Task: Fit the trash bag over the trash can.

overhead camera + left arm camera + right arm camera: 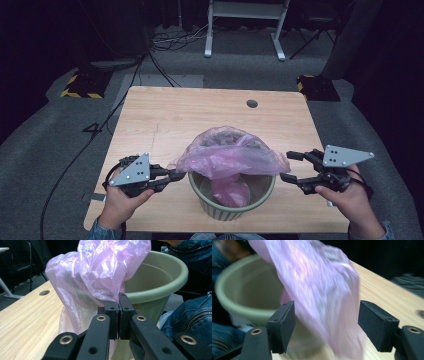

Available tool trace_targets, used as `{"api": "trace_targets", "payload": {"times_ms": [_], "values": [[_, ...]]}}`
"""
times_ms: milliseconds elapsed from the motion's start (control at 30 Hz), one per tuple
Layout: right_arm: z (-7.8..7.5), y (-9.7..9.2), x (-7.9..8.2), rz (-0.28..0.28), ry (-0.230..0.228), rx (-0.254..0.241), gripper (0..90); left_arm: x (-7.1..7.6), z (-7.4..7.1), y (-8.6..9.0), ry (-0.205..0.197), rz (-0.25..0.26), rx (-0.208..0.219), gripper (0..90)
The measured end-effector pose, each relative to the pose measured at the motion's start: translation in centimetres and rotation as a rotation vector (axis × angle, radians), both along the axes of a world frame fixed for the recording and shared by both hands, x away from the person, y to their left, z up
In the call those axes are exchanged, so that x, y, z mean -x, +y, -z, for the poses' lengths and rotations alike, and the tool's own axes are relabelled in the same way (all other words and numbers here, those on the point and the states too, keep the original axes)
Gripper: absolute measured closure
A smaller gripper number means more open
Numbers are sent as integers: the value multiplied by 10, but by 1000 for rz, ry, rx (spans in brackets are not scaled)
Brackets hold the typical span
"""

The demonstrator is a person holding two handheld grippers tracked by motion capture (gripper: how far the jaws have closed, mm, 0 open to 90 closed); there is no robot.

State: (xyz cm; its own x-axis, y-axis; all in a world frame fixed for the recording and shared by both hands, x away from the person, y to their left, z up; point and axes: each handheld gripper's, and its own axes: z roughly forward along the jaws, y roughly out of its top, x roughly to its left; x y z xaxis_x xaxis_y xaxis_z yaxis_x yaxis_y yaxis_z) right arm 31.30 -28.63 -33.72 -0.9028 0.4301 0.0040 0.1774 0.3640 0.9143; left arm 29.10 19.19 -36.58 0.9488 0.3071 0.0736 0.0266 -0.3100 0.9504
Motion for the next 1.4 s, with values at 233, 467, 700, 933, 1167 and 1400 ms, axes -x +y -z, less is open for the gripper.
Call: {"api": "trace_targets", "payload": {"times_ms": [233,467,700,933,1167,1400], "values": [[-4,10,-8,-97,46,-2,763,0,2,1,6,-4,-12,880],[4,4,18,-144,34,97,900,8,15,7,38,28,-18,893],[24,0,36,-214,84,148,900,12,29,1,72,64,-63,898],[51,8,34,-252,167,156,900,11,36,0,92,83,-46,899],[61,17,35,-270,224,212,900,14,36,-5,81,109,-57,898],[66,21,34,-262,238,239,900,12,36,-6,83,112,-49,898]]}}
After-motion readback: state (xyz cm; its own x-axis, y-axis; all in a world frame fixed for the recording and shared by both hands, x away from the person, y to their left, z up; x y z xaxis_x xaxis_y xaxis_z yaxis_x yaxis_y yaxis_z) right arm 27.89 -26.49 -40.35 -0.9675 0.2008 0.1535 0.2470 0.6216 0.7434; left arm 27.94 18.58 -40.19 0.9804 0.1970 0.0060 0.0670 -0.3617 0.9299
